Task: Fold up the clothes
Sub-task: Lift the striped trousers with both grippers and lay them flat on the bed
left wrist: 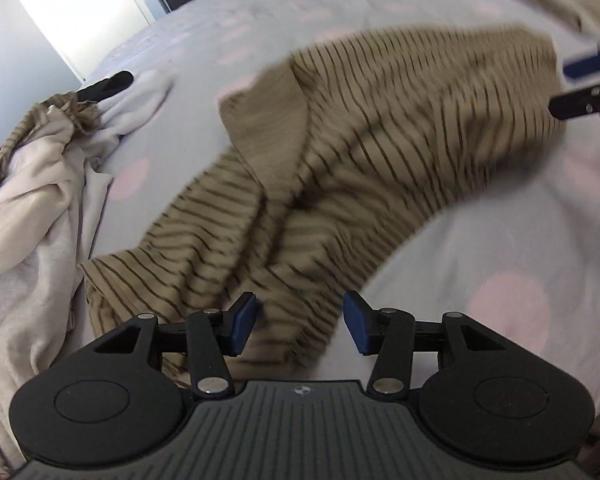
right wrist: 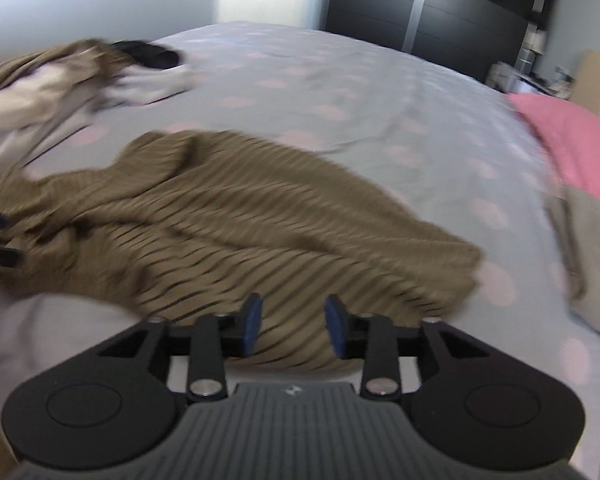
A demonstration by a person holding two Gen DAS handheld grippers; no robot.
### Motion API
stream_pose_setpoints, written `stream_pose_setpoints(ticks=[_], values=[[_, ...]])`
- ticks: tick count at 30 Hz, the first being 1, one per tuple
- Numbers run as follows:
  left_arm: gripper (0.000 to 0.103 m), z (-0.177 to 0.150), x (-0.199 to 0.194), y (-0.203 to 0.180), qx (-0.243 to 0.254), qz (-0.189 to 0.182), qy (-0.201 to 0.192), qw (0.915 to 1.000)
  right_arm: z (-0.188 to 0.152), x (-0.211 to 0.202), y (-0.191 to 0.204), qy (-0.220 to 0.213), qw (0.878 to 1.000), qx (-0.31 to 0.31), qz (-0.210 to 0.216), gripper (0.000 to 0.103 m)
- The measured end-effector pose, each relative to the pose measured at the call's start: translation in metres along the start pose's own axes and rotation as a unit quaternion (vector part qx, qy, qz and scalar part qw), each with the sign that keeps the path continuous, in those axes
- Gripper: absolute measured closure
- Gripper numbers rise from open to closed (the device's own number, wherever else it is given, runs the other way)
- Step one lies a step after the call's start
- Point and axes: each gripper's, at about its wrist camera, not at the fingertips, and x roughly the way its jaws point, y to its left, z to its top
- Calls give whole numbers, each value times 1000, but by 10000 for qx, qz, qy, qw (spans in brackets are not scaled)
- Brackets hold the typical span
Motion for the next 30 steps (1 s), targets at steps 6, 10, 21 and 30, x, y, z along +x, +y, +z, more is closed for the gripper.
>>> stream_pose_setpoints(ticks=[6,10,21,30], values=[[48,-19,19,-33,958,770,-43,9924,-11,36,48,255,9939,-1050,222,36],[72,-12,23,-25,790,609,-110,9949,-5,59,41,461,9955,-822,85,59],[100,3,-37,-21,677,184,-696,9951,4,-16,29,146,9980,-451,-424,102],[100,4,-107,-37,1008,-955,-828,9868,-22,-107,9,543,9962,-110,-670,102]])
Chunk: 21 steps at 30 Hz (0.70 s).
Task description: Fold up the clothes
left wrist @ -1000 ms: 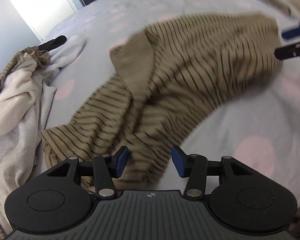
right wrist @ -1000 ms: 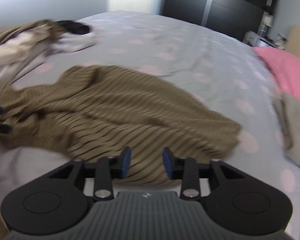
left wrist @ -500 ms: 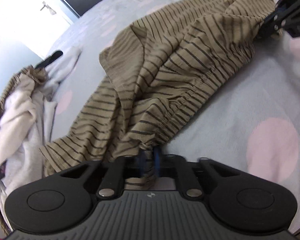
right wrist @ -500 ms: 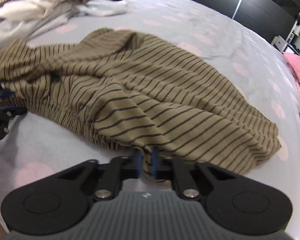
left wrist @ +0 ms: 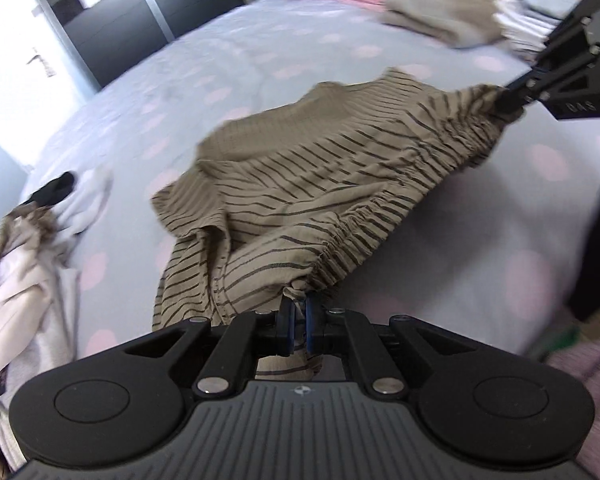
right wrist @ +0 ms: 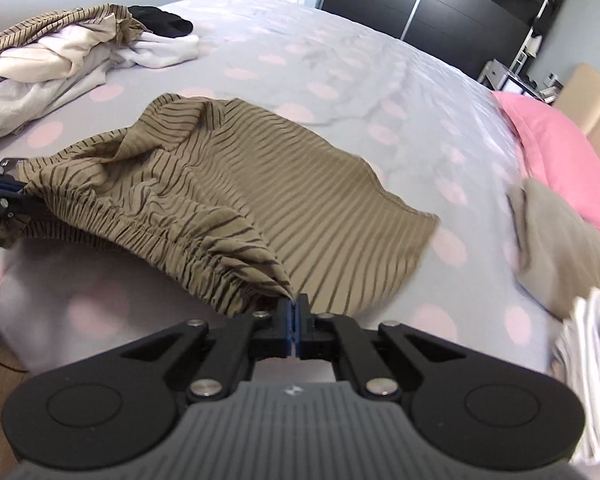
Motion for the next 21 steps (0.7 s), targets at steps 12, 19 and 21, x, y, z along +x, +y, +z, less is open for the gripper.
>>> stream_pose_setpoints(ticks=[12,19,21], values=[[100,23,66,24,-29,-110,489,9987,7,43,-16,367,9991,120,156,102],[100,26,109,44,-477,115,557,9972,38,107,-14,433,9987,159,207,102],[100,25,120,47,-553,73,567,9968,43,122,-13,442,9986,162,230,101]])
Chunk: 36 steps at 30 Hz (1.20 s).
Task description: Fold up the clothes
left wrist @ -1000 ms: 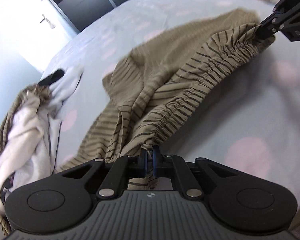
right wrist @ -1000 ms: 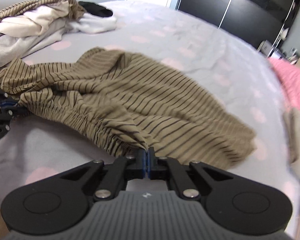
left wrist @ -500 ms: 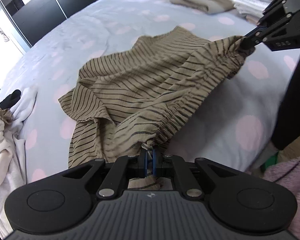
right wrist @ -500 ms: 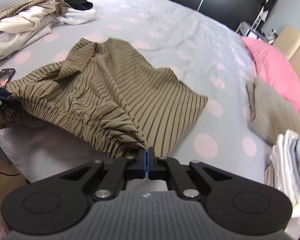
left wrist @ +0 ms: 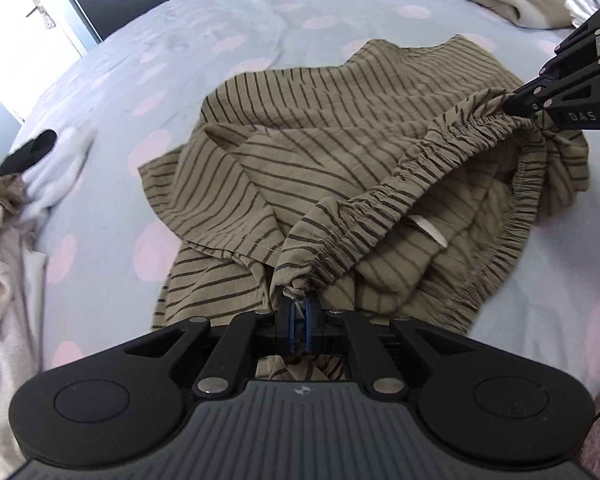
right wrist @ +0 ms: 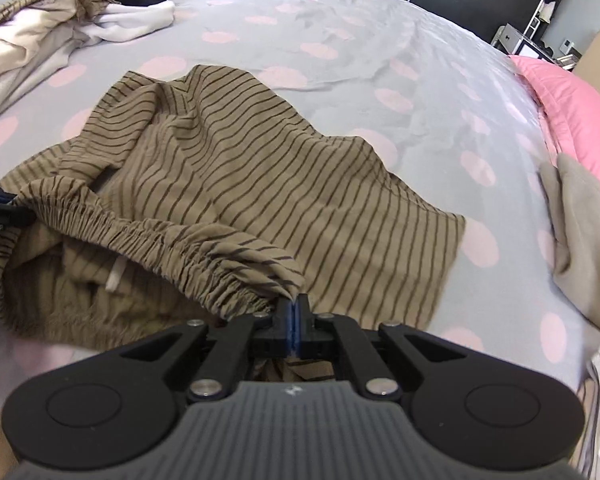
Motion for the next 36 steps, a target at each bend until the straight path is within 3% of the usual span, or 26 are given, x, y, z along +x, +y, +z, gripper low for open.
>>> stream_pose_setpoints(ticks=[5,8,10,13,18,22,29,34,36], values=[[91,4,19,20,-500,-193,-1,9986,5,30,-8,145,9996,229,101,96],[85,7,12,26,-684,-296,-89,9972,6,30,-16,57,9985,516,147,84],[73,8,4,28,-768,-362,-162,9963,7,21,-22,-85,9975,675,177,66],[53,6,-11,28,-783,-451,-249,9956,8,3,-25,-348,9966,714,212,63],[53,-3,-44,25,-861,-255,-530,9945,0,-29,-23,-706,9947,696,271,63],[57,-12,-64,23,-1057,-461,-700,9909,-6,-46,-13,-873,9949,468,206,63],[68,-36,-51,17,-1680,-877,-218,9816,-18,-30,9,-403,9981,182,428,69],[72,-42,-41,14,-1803,-874,-162,9796,-27,-15,8,-147,9987,250,419,77],[72,-40,-45,9,-1700,-946,-308,9804,-27,-14,7,-122,9984,310,462,77]])
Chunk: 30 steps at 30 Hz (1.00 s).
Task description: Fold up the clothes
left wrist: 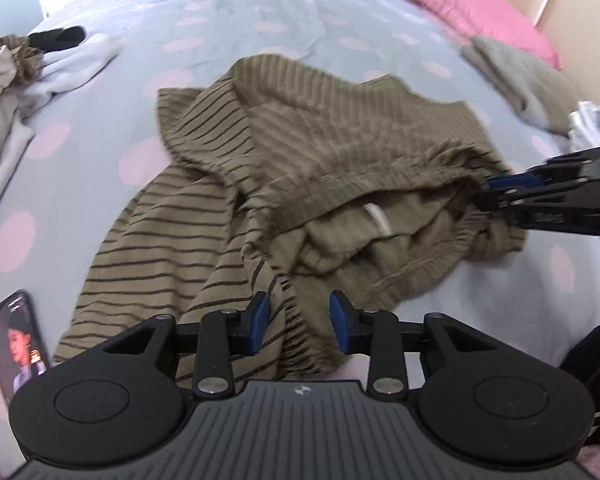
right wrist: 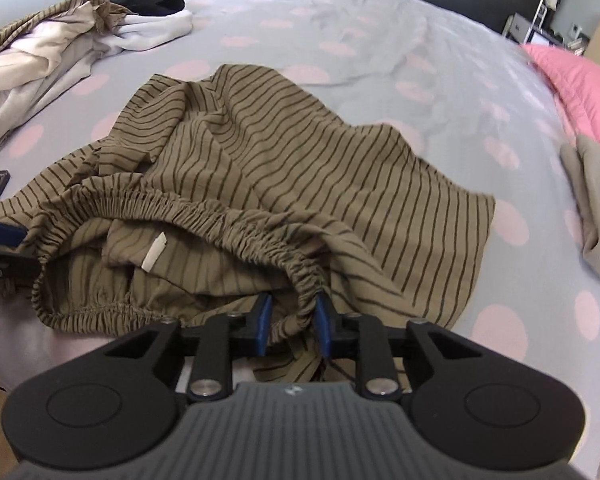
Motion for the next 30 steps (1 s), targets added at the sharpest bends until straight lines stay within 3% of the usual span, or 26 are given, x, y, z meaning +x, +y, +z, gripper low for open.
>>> stream_pose_setpoints(ticks=[3,6,10,12,16,23,26,27,30], values=[[72,0,-1,-16,389,53,-241,9989,1,2,3,-26,10000,-83,-38,77],[72,1,7,-25,582,94,-201,9981,3,6,5,-41,9998,-146,-105,77],[72,-4,14,-22,630,833,-117,9945,4,10,5,-37,9997,-149,-199,77],[72,-5,16,-13,523,1005,-51,9936,4,11,4,-26,9996,-157,-252,77],[72,-6,19,0,290,1063,90,9939,3,14,2,61,9997,-139,-213,77],[69,-13,29,-5,636,1256,303,9896,0,23,-2,229,9991,-155,-310,80],[78,-13,27,3,506,1314,309,9896,-2,24,-11,276,9991,47,-310,88],[86,-12,24,7,411,1320,280,9900,-2,23,-13,277,9991,120,-289,90],[94,-8,12,19,111,1275,52,9918,-3,16,-17,202,9992,272,-199,94]])
